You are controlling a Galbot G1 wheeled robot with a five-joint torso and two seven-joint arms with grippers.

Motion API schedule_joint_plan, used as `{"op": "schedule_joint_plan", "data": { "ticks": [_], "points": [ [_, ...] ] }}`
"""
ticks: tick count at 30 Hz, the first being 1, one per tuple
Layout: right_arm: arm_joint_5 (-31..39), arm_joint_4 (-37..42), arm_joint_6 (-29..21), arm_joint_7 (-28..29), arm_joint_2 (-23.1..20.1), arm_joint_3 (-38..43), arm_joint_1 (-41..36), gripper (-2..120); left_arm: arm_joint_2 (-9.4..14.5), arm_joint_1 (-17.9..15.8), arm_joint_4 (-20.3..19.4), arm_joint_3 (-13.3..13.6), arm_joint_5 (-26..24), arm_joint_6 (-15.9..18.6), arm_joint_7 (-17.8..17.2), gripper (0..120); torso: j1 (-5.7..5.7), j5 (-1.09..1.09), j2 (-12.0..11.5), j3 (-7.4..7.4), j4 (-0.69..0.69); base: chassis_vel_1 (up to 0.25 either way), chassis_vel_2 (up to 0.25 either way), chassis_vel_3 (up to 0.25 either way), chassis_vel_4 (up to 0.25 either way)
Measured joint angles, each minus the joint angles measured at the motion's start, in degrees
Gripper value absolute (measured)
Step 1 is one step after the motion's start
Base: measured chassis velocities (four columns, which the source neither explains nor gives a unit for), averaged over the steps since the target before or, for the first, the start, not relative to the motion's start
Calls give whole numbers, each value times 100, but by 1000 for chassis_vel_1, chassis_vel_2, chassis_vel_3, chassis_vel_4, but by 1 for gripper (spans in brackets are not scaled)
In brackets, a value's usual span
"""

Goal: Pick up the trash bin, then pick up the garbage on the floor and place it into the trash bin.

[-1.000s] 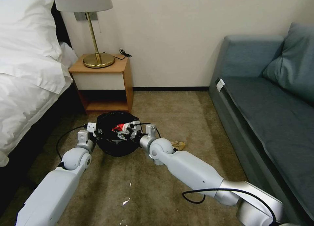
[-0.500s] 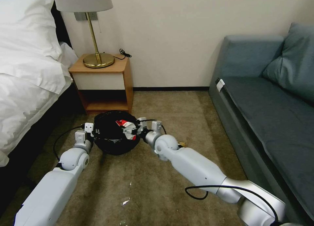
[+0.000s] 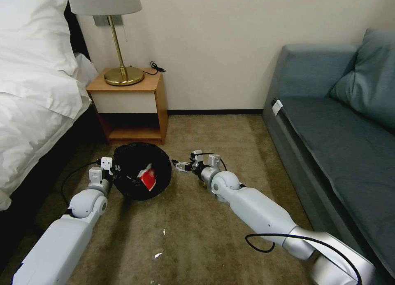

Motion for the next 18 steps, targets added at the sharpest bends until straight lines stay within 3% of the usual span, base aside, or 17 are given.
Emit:
{"op": "schedule_joint_plan", "data": {
  "ticks": [12,15,18],
  "points": [
    [-459,-126,-114,-268,-559,-128,-81,100,245,151,-101,-210,-62,-10,23,0,0,0,0,0,0,0,0,0,0],
    [-753,-344,-116,-498,-658,-213,-84,100,257,176,-98,-240,-63,-25,67,0,0,-1,0,0,-2,0,0,0,0],
    [-1491,-885,-37,-987,-573,-247,-53,100,258,193,-79,-261,-63,-54,106,0,0,0,0,0,-2,0,0,0,0]
  ]
}}
